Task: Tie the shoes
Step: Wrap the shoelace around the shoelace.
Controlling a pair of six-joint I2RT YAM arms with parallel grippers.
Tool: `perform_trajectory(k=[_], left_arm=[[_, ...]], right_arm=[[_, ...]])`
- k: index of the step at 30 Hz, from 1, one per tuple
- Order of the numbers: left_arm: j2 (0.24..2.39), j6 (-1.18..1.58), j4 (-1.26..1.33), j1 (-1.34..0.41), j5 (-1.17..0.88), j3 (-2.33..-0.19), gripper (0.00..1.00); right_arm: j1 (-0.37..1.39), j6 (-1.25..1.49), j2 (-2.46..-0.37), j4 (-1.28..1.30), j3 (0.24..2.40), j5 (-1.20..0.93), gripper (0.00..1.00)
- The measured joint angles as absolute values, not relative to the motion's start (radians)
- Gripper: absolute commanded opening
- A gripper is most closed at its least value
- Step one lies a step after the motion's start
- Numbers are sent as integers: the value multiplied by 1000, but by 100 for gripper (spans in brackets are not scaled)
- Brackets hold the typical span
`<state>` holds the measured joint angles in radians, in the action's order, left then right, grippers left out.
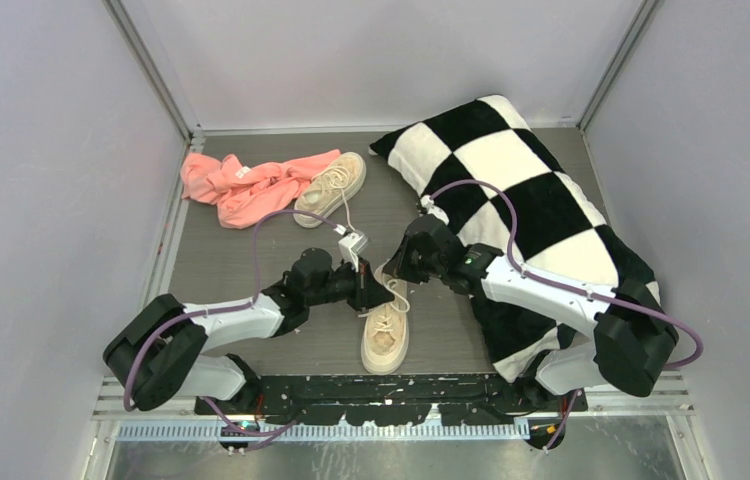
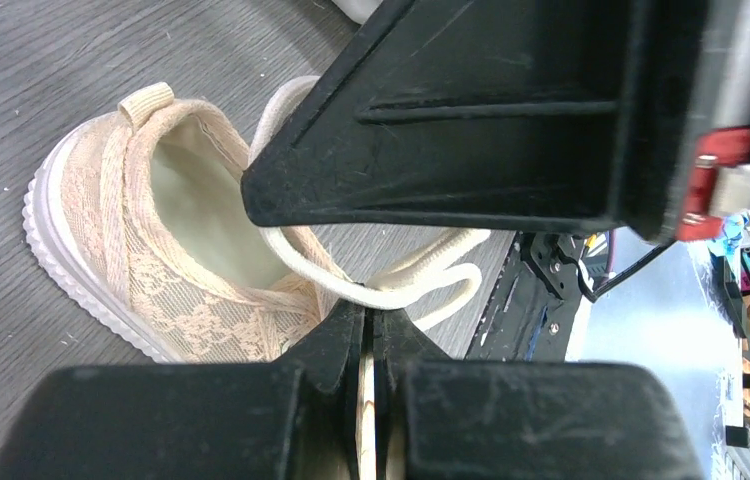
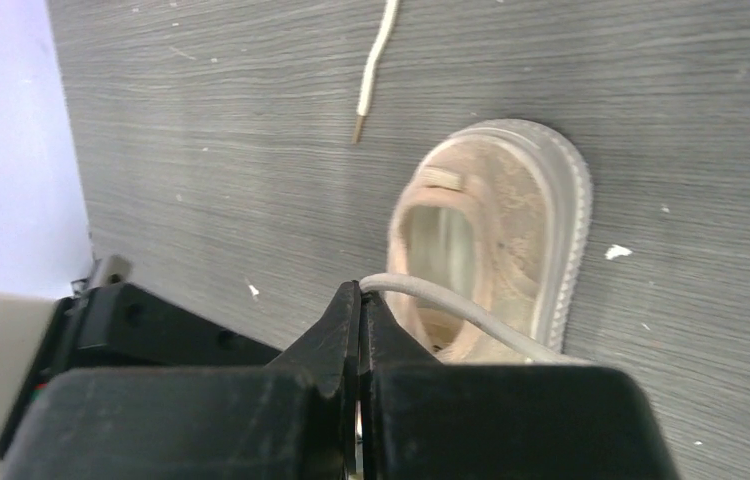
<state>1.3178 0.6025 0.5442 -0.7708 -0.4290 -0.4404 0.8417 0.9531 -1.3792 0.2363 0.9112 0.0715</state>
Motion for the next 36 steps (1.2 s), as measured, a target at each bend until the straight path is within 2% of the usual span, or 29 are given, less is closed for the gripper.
perform_trajectory(k=[10,23,36], left_arm=[[1304,603,545,-771,-429,-427,0],[1282,603,545,-772,-419,-415,0],[1292,603,546,-772,-419,-415,0]], right_arm=[[795,953,-1373,253,833,88,1],[794,960,-1249,276,735,74,1],[794,976,-1229,253,733,-72,1]])
